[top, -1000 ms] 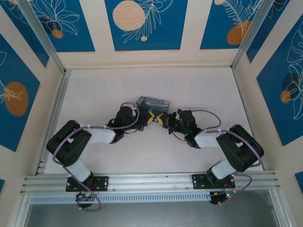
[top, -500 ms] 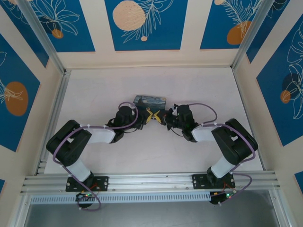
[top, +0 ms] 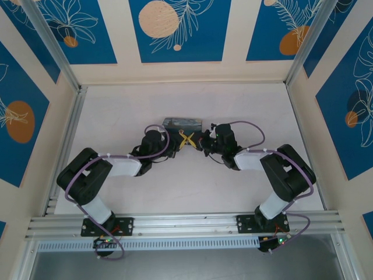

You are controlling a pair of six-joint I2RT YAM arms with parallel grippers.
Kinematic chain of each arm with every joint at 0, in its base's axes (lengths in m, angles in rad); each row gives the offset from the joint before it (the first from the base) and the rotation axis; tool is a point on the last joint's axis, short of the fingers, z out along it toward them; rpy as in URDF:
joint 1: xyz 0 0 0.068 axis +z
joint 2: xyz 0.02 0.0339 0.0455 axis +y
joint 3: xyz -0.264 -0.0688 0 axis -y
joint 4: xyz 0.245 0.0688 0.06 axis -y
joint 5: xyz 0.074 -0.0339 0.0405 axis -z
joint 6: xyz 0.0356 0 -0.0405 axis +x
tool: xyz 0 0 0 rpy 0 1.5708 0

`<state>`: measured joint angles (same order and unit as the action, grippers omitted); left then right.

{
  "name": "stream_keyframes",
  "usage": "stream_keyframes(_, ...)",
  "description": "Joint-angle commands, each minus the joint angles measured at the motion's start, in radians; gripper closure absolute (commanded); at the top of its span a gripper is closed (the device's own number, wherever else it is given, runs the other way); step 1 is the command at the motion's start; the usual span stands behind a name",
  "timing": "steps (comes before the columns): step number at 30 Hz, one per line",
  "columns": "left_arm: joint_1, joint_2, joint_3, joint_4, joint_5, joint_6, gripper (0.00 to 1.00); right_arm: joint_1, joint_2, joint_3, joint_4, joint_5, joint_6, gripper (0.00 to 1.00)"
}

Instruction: Unlock the padlock with the key

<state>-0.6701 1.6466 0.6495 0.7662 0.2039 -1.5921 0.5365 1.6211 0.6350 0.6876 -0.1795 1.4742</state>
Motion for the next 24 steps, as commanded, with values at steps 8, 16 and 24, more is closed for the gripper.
stream_keyframes(8,-0.066,0.007,-0.020,-0.065,0.112,0.063,1.00,-0.029,-0.150,-0.033,-0.012,-0.082,-0.062,0.47)
stream_keyframes(16,-0.062,0.037,0.006,-0.095,0.102,0.098,1.00,-0.072,-0.343,0.050,-0.497,-0.129,-0.363,0.42)
stream_keyframes(24,-0.055,0.057,0.038,-0.115,0.115,0.125,1.00,-0.055,-0.361,0.198,-0.868,-0.060,-0.732,0.46)
